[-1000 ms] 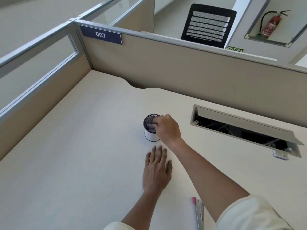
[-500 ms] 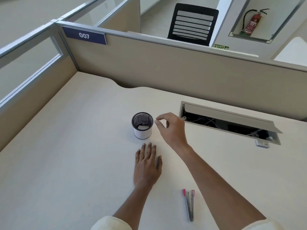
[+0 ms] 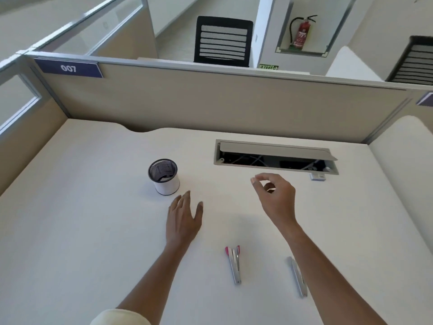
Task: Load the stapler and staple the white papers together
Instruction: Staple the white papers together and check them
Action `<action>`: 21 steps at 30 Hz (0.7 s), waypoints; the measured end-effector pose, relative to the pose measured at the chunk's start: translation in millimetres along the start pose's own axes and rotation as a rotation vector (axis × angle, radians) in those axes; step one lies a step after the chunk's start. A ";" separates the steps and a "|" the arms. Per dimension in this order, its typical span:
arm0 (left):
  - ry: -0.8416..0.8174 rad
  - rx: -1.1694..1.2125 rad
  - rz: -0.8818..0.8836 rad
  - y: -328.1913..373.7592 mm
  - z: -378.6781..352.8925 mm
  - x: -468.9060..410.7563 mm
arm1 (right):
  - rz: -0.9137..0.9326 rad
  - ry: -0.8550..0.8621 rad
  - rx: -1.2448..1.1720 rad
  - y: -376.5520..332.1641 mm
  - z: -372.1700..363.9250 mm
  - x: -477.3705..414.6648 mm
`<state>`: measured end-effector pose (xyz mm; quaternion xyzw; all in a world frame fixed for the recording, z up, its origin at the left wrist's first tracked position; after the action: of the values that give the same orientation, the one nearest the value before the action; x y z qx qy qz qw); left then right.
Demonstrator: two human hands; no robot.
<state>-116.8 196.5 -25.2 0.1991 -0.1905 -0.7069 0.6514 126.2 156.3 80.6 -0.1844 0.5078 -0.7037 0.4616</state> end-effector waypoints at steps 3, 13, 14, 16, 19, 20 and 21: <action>0.016 0.074 0.009 28.3 10.7 5.0 | -0.055 0.013 0.029 25.0 30.8 16.8; -0.098 0.136 0.095 55.1 -7.8 74.5 | -0.296 -0.021 0.262 113.9 96.5 98.7; -0.113 0.144 0.113 54.1 -12.7 86.8 | -0.319 -0.032 0.297 118.5 98.9 108.2; -0.131 0.145 0.137 55.2 -22.4 111.5 | -0.370 -0.044 0.348 125.1 103.2 127.5; -0.153 0.161 0.189 58.0 -32.2 135.6 | -0.388 -0.028 0.401 129.3 102.9 149.7; -0.164 0.168 0.209 59.9 -34.8 140.6 | -0.387 -0.020 0.409 130.7 102.6 154.9; -0.172 0.172 0.227 61.5 -36.8 144.1 | -0.390 -0.017 0.415 131.6 101.8 159.0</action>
<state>-55.7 47.7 -28.7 0.1701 -0.3270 -0.6242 0.6888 180.7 -39.8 -26.7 -0.1864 0.3039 -0.8664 0.3496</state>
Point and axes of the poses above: each hand's wrist, its own x-axis away from the middle knuckle, its own z-axis out of the back of the hand, y = z × x, the point moved 2 cm from there along -x, towards the middle knuckle, and after that the axes turned 2 degrees about -x, right-handed, at the moved point
